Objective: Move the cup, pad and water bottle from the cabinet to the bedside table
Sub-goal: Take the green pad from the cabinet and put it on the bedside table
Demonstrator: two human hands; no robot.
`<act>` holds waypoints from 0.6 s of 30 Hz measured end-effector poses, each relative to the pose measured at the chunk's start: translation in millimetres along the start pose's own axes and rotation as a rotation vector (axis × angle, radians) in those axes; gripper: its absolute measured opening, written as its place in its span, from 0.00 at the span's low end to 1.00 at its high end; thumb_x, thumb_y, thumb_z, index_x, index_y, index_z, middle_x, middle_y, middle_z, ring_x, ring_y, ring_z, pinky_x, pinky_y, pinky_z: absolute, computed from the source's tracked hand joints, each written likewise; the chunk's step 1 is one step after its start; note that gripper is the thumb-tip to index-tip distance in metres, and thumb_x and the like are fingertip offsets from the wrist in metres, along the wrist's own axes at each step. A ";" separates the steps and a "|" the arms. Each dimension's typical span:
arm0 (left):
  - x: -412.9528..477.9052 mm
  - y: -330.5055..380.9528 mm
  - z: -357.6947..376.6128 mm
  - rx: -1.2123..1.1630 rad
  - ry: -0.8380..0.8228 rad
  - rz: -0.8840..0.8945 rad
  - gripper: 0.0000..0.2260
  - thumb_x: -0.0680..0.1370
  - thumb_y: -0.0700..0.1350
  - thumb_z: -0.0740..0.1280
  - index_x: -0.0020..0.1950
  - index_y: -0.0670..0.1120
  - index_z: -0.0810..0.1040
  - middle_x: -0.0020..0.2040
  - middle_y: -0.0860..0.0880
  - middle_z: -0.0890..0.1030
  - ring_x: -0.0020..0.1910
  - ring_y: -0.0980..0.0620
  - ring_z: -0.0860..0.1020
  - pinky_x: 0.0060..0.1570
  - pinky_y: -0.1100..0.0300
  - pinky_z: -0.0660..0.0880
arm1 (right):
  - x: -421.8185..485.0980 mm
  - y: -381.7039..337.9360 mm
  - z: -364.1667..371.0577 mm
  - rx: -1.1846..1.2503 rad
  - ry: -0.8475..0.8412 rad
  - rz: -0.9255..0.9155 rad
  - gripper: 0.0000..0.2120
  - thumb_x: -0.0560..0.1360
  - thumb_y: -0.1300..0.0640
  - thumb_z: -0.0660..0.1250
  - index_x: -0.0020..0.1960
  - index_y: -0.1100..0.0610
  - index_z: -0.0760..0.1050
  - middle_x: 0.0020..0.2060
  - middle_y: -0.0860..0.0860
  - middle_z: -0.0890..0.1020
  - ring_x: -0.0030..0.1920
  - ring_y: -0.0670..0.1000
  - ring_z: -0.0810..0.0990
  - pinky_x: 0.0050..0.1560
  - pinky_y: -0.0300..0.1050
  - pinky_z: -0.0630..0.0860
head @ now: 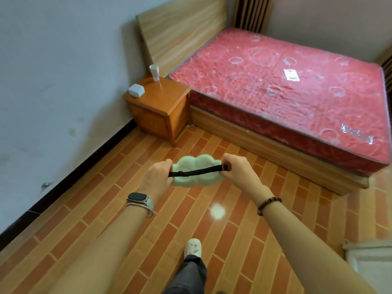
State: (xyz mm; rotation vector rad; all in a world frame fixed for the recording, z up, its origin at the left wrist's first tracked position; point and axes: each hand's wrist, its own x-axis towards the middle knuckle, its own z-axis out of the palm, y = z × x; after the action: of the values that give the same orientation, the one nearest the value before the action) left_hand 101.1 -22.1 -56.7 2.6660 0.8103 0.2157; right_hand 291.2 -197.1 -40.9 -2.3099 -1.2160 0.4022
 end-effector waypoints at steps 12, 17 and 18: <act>149.7 -45.1 -25.5 -0.029 0.103 -0.127 0.10 0.72 0.39 0.68 0.40 0.47 0.67 0.36 0.50 0.72 0.34 0.50 0.70 0.32 0.61 0.64 | 183.9 -5.7 -16.5 0.031 0.017 -0.078 0.09 0.72 0.60 0.70 0.39 0.54 0.70 0.33 0.46 0.74 0.35 0.47 0.72 0.35 0.36 0.65; 214.9 -59.2 -20.8 -0.007 0.127 -0.190 0.09 0.72 0.40 0.68 0.40 0.47 0.68 0.37 0.49 0.74 0.34 0.50 0.70 0.31 0.61 0.65 | 268.1 5.7 -23.3 0.037 -0.029 -0.125 0.09 0.72 0.61 0.70 0.39 0.55 0.70 0.34 0.47 0.74 0.34 0.47 0.72 0.33 0.34 0.64; 229.0 -62.3 -19.6 0.003 0.141 -0.209 0.09 0.73 0.40 0.68 0.41 0.47 0.68 0.37 0.49 0.74 0.34 0.50 0.71 0.31 0.61 0.65 | 287.6 8.6 -25.1 0.040 -0.035 -0.142 0.09 0.72 0.62 0.70 0.39 0.55 0.70 0.34 0.47 0.75 0.34 0.48 0.73 0.34 0.36 0.65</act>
State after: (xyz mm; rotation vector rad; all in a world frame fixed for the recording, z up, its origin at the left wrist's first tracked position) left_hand 253.5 160.8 -51.2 2.5668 1.1254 0.3525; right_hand 469.6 30.0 -33.0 -2.1752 -1.3670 0.4133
